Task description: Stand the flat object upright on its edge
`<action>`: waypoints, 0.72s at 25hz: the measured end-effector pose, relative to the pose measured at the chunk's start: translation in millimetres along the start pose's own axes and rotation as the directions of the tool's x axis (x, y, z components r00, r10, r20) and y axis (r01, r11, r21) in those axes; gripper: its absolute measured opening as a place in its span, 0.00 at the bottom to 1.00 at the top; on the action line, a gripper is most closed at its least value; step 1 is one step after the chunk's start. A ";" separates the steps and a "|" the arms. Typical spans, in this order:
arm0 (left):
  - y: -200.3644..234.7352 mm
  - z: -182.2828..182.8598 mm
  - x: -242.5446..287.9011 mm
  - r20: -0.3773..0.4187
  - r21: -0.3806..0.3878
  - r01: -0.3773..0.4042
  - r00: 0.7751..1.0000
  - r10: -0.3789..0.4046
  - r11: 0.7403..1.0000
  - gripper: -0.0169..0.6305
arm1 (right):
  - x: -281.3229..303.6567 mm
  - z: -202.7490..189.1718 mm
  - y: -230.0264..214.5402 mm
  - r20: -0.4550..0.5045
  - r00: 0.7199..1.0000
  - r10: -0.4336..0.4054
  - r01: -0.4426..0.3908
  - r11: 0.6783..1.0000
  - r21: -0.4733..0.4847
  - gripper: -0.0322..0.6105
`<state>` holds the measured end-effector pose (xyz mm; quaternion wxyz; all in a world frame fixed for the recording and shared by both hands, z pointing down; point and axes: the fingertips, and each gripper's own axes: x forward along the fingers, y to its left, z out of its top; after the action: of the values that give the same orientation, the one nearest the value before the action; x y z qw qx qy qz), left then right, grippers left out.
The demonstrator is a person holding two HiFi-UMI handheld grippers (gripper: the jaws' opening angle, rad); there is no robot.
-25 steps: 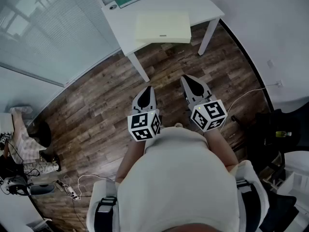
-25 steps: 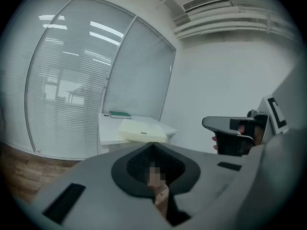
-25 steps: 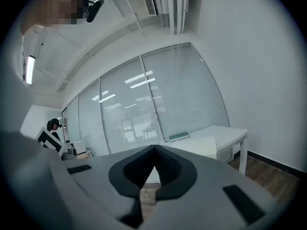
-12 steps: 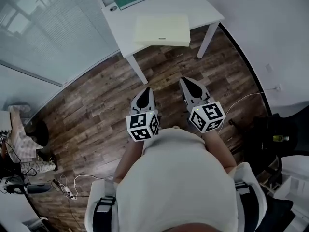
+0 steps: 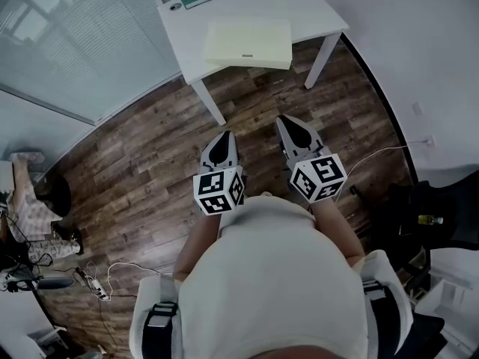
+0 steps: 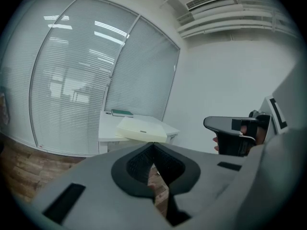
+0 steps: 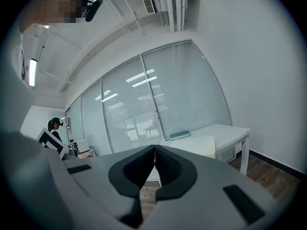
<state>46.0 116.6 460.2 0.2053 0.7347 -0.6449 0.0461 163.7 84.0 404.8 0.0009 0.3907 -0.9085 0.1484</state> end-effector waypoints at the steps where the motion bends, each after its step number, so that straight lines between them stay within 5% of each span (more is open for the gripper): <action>1: -1.6 -0.5 0.5 0.001 -0.003 -0.004 1.000 0.004 1.000 0.06 | -0.9 0.1 -1.7 -0.001 1.000 0.002 -0.002 1.000 0.000 0.08; 18: -7.7 -3.3 7.2 -0.003 -0.019 -0.067 0.998 0.067 0.998 0.06 | 5.4 3.5 -24.0 -0.006 1.000 0.019 -0.018 1.000 0.004 0.08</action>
<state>55.2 111.8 463.7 0.2116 0.7107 -0.6693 0.0476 177.4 63.6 408.6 0.0013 0.3818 -0.9117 0.1515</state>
